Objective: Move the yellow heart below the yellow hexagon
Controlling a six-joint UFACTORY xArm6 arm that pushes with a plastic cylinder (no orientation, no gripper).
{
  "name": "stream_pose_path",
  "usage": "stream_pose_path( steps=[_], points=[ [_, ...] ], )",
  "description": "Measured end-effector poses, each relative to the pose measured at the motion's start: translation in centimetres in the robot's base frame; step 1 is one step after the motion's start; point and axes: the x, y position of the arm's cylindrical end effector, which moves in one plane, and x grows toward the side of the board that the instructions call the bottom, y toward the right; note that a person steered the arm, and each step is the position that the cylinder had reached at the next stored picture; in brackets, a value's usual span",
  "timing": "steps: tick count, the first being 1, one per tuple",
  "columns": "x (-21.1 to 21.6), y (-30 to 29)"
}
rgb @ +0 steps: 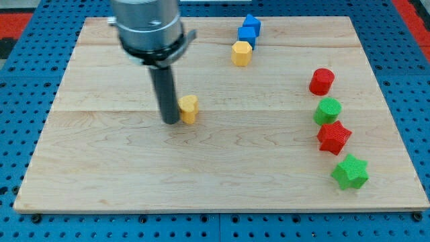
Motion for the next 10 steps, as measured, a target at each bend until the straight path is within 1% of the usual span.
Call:
stream_pose_path(
  steps=[1, 3, 4, 9, 10],
  points=[
    [0.1, 4.1],
    [-4.9, 6.1],
    [-6.7, 6.4],
    [-6.8, 8.4],
    [-7.9, 8.4]
  ],
)
